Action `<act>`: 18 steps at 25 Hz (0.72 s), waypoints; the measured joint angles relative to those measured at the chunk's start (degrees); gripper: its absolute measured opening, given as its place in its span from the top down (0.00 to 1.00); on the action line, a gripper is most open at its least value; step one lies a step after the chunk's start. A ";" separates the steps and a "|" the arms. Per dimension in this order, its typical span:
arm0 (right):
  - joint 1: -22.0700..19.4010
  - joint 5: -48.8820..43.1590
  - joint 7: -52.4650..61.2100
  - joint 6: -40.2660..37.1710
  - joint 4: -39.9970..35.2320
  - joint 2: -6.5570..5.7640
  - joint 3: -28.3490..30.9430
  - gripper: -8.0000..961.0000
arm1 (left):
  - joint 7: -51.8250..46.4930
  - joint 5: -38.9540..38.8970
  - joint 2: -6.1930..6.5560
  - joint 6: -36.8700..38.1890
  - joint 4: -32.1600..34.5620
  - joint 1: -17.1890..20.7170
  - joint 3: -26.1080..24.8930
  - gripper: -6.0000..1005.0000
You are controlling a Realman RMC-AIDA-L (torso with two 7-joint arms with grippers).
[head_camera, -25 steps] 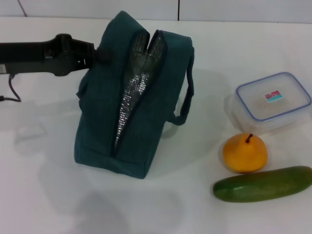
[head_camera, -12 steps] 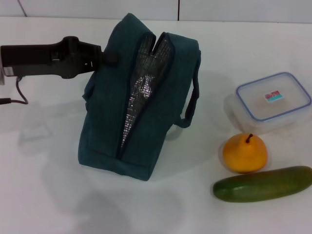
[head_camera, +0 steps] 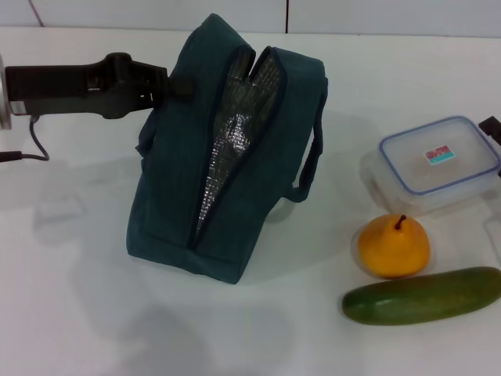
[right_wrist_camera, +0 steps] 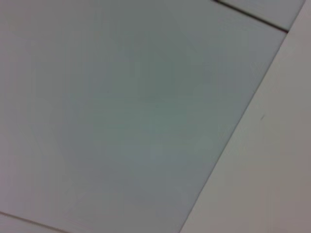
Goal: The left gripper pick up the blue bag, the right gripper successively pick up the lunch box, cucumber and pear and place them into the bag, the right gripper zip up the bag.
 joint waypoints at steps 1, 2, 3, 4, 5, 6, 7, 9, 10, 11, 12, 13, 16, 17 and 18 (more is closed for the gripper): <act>0.06 -0.10 0.00 -0.08 0.08 0.00 -0.03 0.47 | 0.09 0.00 0.00 -0.01 0.00 -0.07 0.00 0.93; 0.11 -0.20 0.00 -0.30 0.09 0.00 -0.04 0.47 | 0.13 0.01 0.00 -0.02 0.00 -0.11 0.00 0.93; 0.12 -0.24 0.00 -0.45 0.10 0.00 -0.05 0.48 | 0.21 0.03 0.01 -0.03 0.00 -0.15 0.00 0.93; 0.12 -0.25 0.00 -0.60 0.10 0.00 -0.05 0.48 | 0.24 0.04 0.01 -0.03 0.00 -0.15 0.00 0.93; 0.13 -0.25 0.00 -0.73 0.10 -0.01 -0.06 0.48 | 0.27 0.06 0.04 -0.04 0.00 -0.16 0.00 0.93; 0.13 -0.26 0.00 -0.84 0.12 -0.01 -0.07 0.49 | 0.31 0.07 0.04 -0.05 0.00 -0.16 0.00 0.93; 0.13 -0.26 0.00 -0.94 0.12 -0.01 -0.07 0.49 | 0.39 0.09 0.04 -0.05 0.00 -0.16 0.00 0.92; 0.12 -0.27 0.00 -1.11 0.12 -0.03 -0.07 0.50 | 0.54 0.19 0.06 -0.05 0.00 -0.14 0.00 0.92; 0.10 -0.27 0.00 -1.13 0.11 -0.05 -0.07 0.50 | 0.60 0.24 0.06 -0.06 0.00 -0.15 0.00 0.92; 0.09 -0.28 0.00 -1.14 0.11 -0.06 -0.07 0.51 | 0.64 0.31 0.07 -0.05 0.00 -0.14 0.00 0.92; 0.09 -0.28 0.00 -1.17 0.10 -0.08 -0.07 0.51 | 0.65 0.34 0.07 -0.06 0.00 -0.12 0.00 0.92; 0.08 -0.28 0.00 -1.23 0.10 -0.10 -0.07 0.52 | 0.66 0.35 0.08 -0.05 0.00 -0.11 0.00 0.92; -0.10 -0.28 0.05 -1.57 0.11 -0.12 -0.07 0.53 | 0.67 0.34 0.09 -0.05 0.00 -0.02 0.00 0.92; -0.25 -0.28 0.11 -1.65 0.12 -0.12 -0.07 0.53 | 0.67 0.34 0.08 -0.05 0.00 0.04 0.00 0.92; -0.33 -0.28 0.16 -1.66 0.12 -0.12 -0.07 0.54 | 0.67 0.33 0.07 -0.05 0.00 0.10 0.00 0.92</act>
